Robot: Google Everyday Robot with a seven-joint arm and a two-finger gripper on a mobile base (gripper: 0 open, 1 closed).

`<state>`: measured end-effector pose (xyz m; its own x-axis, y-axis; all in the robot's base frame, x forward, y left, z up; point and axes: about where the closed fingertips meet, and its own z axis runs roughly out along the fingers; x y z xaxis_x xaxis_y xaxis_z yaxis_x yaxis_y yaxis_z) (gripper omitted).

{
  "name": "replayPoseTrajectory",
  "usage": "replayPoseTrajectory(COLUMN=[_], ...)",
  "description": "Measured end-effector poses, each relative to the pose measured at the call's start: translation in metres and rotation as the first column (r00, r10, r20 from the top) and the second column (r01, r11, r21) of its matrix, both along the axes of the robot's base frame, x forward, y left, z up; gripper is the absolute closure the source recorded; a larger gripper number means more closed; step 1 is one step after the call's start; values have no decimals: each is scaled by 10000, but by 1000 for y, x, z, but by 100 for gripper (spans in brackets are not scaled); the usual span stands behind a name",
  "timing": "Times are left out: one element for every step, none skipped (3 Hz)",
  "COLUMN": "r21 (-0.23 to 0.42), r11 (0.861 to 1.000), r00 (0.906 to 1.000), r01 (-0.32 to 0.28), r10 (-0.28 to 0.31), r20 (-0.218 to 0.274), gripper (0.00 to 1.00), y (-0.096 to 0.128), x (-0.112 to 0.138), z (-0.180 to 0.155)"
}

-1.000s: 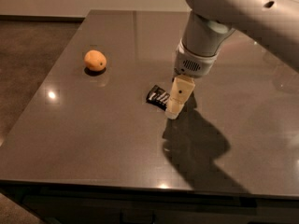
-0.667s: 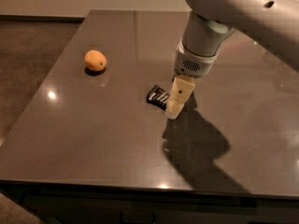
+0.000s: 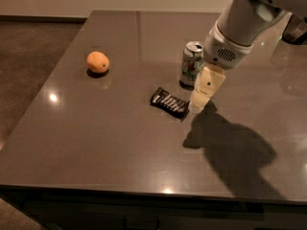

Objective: Move rxbar chocolate near 7up can

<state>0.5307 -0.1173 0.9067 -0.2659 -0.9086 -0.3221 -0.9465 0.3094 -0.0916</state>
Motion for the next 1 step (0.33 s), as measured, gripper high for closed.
replayPoseTrajectory(r21=[22], r11=[10000], r00=[10000], r01=[-76], r10=[75], r20=[53], gripper=[0], y=[1], x=[0], z=[2])
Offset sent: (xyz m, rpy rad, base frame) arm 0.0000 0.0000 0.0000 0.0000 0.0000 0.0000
